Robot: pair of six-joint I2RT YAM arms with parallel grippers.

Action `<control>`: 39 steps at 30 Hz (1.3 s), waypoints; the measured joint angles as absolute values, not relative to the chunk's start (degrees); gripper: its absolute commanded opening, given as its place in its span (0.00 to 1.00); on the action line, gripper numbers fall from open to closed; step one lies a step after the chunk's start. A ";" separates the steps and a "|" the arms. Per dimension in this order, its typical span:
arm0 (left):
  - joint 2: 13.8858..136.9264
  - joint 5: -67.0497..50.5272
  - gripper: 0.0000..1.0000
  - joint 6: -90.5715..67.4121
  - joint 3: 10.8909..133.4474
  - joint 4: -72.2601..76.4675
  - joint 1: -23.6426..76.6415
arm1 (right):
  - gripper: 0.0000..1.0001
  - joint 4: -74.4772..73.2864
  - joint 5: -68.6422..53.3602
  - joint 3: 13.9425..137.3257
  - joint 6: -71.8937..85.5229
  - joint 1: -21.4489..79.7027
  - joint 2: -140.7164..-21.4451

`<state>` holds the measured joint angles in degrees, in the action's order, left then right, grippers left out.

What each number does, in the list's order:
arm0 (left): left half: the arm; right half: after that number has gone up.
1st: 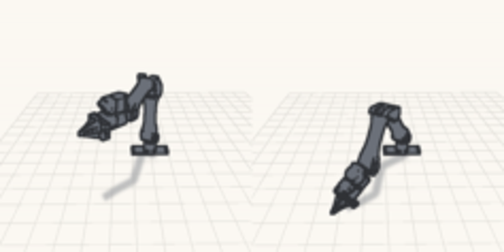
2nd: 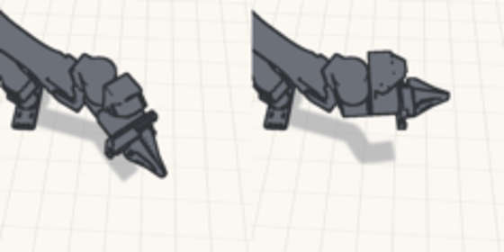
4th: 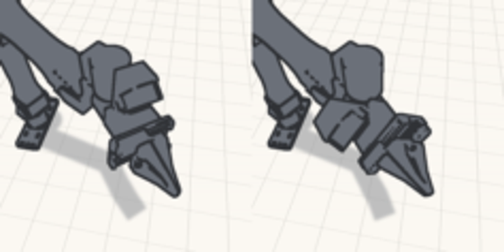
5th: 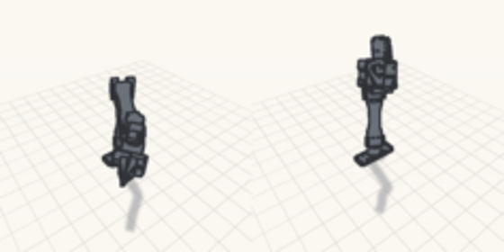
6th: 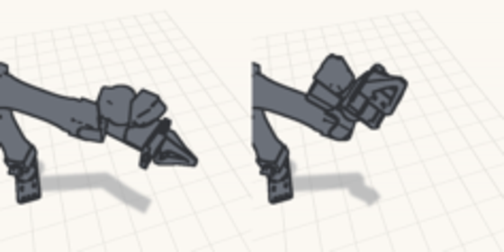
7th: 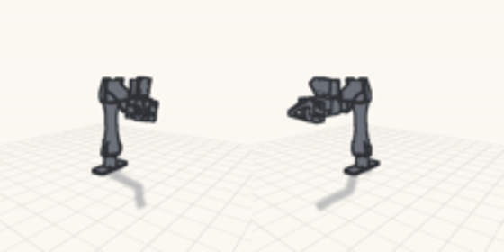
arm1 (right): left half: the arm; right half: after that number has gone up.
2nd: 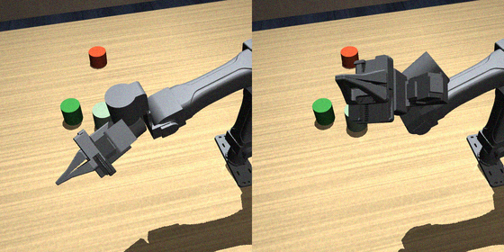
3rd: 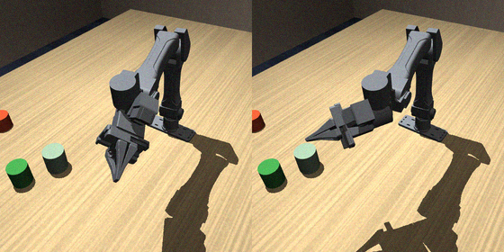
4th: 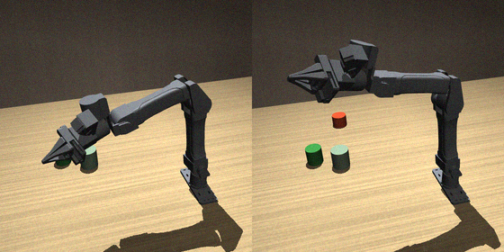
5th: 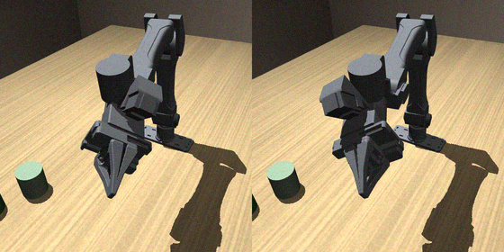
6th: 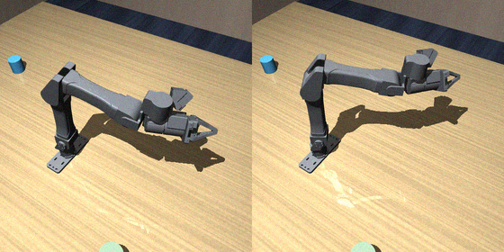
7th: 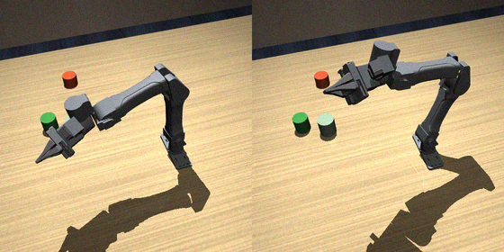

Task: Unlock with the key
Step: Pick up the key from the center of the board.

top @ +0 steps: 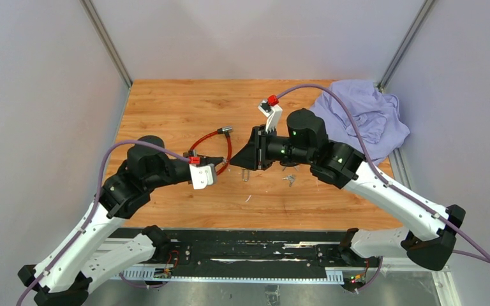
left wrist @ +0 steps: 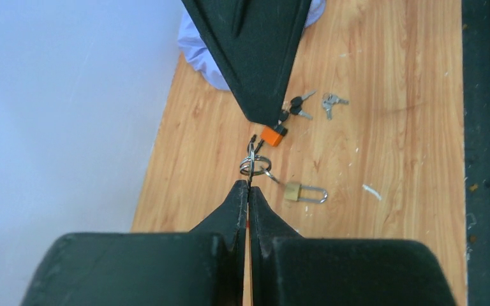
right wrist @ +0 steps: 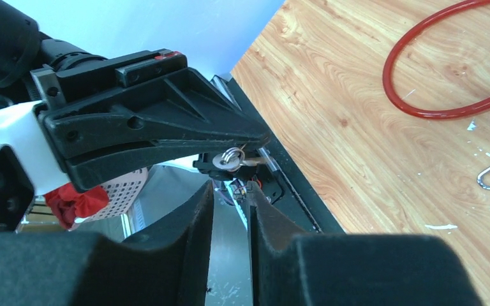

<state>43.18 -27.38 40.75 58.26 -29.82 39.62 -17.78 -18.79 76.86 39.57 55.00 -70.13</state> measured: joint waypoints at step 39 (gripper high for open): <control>25.63 -36.01 0.00 118.06 39.38 -11.64 39.90 | 0.42 -1.10 -34.26 69.73 41.45 54.96 -69.67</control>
